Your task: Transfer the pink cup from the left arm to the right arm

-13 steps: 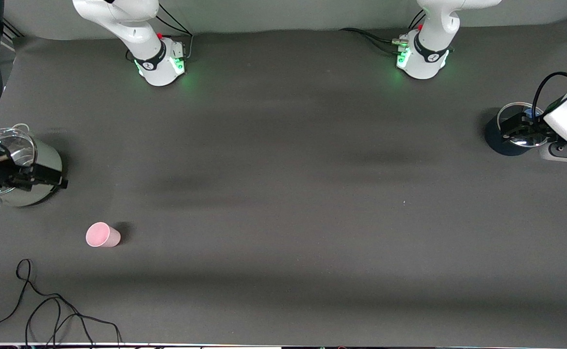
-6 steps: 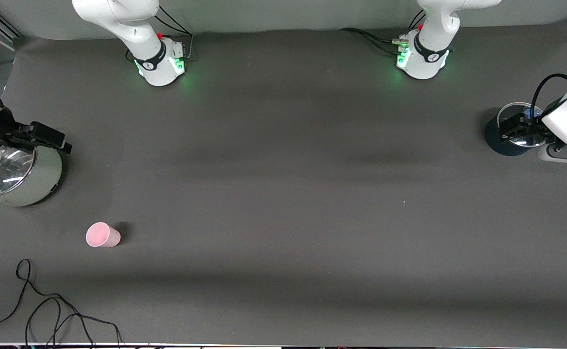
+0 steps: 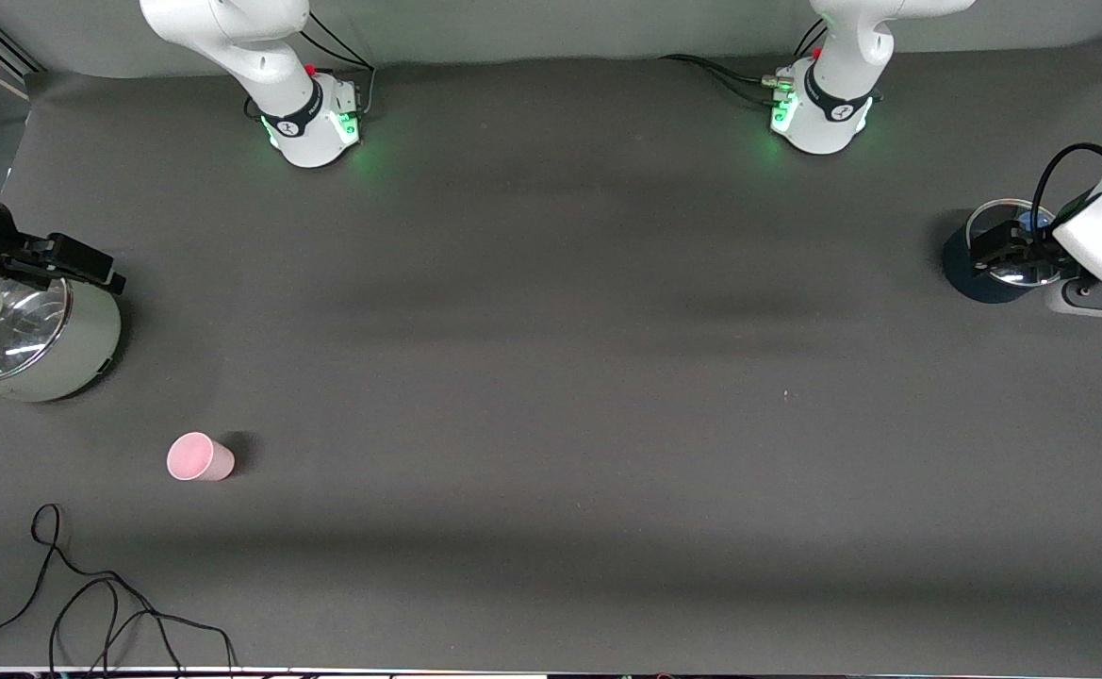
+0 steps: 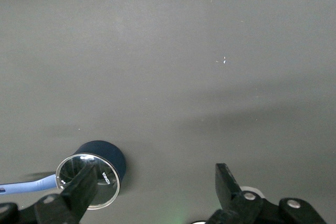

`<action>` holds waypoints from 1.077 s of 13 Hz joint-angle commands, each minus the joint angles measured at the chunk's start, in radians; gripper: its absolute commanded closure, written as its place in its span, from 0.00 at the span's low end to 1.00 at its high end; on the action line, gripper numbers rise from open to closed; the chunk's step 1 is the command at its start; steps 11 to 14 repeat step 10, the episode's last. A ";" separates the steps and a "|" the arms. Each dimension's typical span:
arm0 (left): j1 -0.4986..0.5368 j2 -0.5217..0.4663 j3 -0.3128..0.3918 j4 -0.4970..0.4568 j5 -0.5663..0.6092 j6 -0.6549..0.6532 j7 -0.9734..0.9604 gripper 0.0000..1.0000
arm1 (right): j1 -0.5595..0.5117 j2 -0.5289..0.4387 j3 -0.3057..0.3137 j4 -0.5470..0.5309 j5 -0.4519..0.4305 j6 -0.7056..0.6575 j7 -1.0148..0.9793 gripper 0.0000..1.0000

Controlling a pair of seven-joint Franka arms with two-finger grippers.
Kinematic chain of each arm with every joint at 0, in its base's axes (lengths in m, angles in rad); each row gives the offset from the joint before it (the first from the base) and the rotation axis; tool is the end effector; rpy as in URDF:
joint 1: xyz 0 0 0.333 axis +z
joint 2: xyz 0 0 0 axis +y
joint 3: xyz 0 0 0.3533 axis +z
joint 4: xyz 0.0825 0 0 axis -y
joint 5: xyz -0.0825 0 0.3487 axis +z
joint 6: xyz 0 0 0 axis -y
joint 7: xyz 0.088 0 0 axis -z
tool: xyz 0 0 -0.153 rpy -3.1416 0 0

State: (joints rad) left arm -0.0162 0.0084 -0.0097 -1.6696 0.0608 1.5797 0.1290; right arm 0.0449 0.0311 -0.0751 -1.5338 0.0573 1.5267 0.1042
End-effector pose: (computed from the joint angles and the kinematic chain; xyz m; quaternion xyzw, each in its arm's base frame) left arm 0.5136 -0.0040 0.5697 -0.9952 0.0790 0.0506 0.0277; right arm 0.5238 -0.0062 0.6122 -0.9972 0.0664 0.0201 0.0267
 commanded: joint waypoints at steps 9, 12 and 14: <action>-0.007 -0.013 0.008 -0.010 -0.007 -0.010 0.012 0.00 | 0.003 -0.025 -0.006 -0.025 -0.013 0.010 0.023 0.00; -0.007 -0.013 0.008 -0.010 -0.007 -0.010 0.012 0.00 | 0.003 -0.025 -0.006 -0.025 -0.013 0.010 0.023 0.00; -0.007 -0.013 0.008 -0.010 -0.007 -0.010 0.012 0.00 | 0.003 -0.025 -0.006 -0.025 -0.013 0.010 0.023 0.00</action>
